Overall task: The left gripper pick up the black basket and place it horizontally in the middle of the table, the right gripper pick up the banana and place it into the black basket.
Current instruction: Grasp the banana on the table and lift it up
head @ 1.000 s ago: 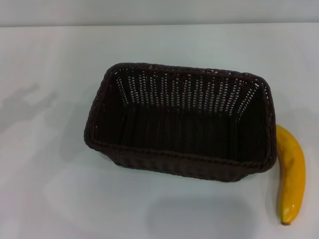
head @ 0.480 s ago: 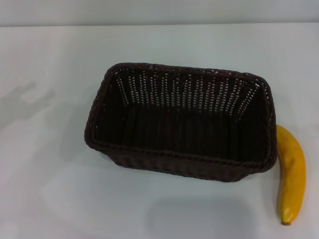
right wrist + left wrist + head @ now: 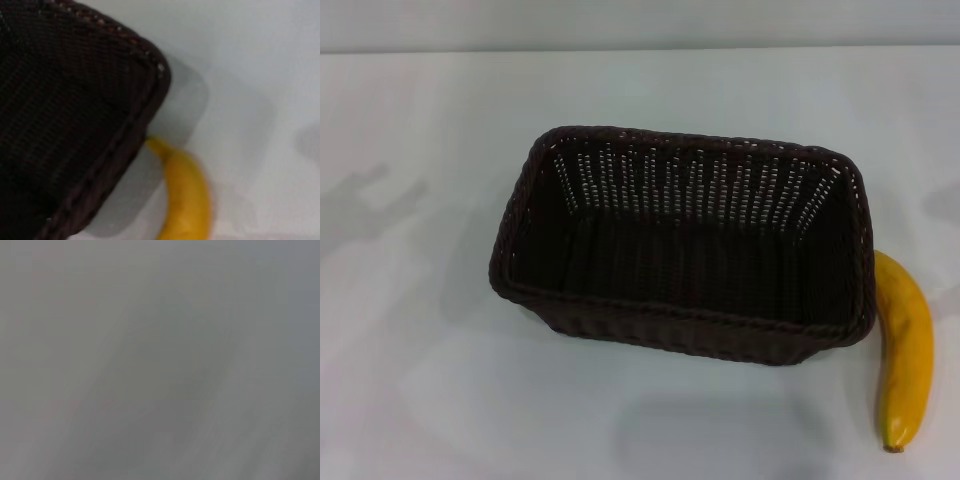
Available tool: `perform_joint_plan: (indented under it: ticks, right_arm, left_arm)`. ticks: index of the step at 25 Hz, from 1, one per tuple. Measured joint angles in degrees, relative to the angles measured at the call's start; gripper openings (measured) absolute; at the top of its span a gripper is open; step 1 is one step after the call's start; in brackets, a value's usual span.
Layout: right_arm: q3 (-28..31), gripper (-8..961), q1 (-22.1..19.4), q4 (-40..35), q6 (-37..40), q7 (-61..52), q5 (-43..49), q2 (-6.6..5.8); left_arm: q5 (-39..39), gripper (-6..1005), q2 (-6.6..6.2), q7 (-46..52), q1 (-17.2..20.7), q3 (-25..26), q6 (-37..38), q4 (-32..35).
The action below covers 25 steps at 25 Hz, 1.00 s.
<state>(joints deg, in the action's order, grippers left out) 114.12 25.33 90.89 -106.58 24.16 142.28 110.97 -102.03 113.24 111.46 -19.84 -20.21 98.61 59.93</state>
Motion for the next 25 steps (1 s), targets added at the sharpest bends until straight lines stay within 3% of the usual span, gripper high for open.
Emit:
perform_joint_plan:
  ticks: [1, 7, 10, 16, 25]
  right_arm:
    - [0.0, 870, 0.0, 0.0, 0.0, 0.0, 0.0, 0.0]
    - [-0.41, 870, 0.14, -2.1, 0.2, -0.19, 3.34, 3.14]
    - [-0.87, 870, -0.31, -2.55, 0.34, -1.09, 4.8, 4.09]
    - [-1.23, 870, -0.82, -5.0, 1.76, -3.11, 3.57, 4.6]
    - [-4.97, 871, -0.7, -7.16, 5.04, -6.86, -0.6, 4.36]
  left_arm:
    - [0.0, 776, -0.02, -0.15, 0.01, -0.01, -0.01, 0.0]
    - [0.0, 776, 0.02, -1.22, 0.07, -0.01, -0.06, -0.08]
    - [0.24, 775, -0.06, -1.47, 0.09, 0.02, -0.14, -0.09]
    - [2.46, 775, -0.45, -2.23, 0.38, 0.14, -0.19, -0.09]
    - [2.64, 775, -1.31, -2.23, 0.02, 0.18, -0.27, -0.09]
